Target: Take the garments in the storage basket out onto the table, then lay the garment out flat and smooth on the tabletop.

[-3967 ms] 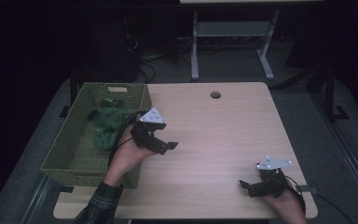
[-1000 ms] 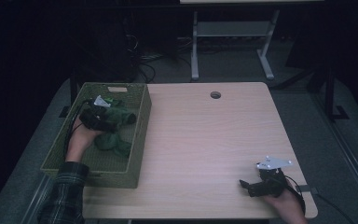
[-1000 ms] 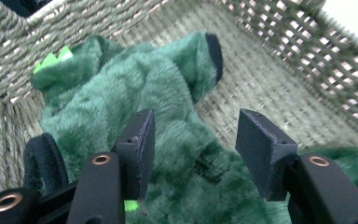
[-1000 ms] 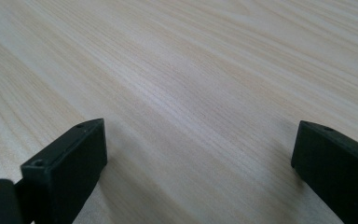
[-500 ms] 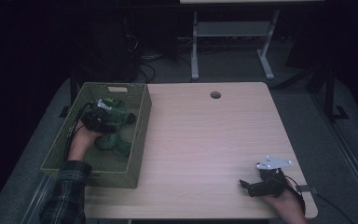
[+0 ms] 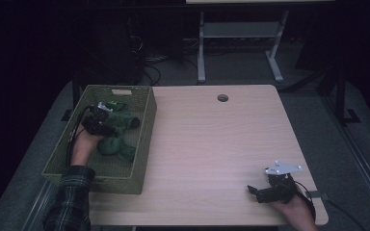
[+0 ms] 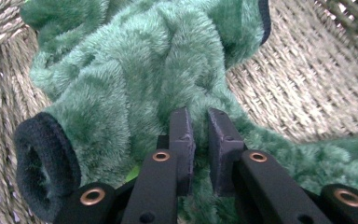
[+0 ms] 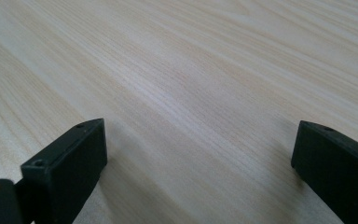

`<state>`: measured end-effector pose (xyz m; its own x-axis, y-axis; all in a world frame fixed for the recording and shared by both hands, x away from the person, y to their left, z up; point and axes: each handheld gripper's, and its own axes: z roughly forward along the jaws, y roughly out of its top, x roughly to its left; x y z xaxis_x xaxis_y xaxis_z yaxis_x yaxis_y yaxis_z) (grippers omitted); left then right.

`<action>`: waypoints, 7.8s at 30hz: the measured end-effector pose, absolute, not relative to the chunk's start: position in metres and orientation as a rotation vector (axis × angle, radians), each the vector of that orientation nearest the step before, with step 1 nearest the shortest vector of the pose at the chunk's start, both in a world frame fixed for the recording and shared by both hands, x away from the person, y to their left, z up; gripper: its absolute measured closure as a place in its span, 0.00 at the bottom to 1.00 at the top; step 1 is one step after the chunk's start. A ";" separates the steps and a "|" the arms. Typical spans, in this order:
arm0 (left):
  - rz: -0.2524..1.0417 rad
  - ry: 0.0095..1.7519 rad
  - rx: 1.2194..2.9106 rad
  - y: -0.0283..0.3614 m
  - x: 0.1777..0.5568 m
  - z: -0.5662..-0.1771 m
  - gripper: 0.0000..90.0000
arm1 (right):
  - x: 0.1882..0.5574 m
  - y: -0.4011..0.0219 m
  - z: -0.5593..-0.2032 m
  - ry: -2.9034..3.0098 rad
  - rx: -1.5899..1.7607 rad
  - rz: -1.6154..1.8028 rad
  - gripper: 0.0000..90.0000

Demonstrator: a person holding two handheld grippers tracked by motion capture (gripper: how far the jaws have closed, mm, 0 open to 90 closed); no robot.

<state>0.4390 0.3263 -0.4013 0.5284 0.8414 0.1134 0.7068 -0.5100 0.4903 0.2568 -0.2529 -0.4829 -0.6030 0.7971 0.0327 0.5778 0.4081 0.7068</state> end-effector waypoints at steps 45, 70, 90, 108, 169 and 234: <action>0.456 1.173 1.964 0.357 0.393 -0.315 0.93 | 0.257 -0.253 -0.483 2.359 1.191 0.999 0.03; 0.516 0.893 1.925 0.293 0.369 -0.233 0.94 | 0.257 -0.253 -0.483 2.358 1.193 1.001 0.03; 0.422 0.708 1.928 0.216 0.368 -0.224 0.94 | 0.257 -0.253 -0.483 2.358 1.194 1.000 0.03; 0.309 0.586 1.955 0.146 0.361 -0.244 0.94 | 0.257 -0.253 -0.483 2.357 1.197 1.002 0.03; 0.014 0.606 2.187 0.054 0.364 -0.435 0.91 | 0.257 -0.253 -0.483 2.358 1.196 0.999 0.03; 0.158 0.493 2.269 0.020 0.310 -0.459 0.62 | 0.257 -0.253 -0.480 2.367 1.186 0.994 0.15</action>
<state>0.3103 0.0198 -0.4588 0.9165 0.3978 -0.0423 0.2990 -0.6108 0.7332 0.2570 -0.2531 -0.4795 -0.6080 0.7934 0.0293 0.5763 0.4156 0.7036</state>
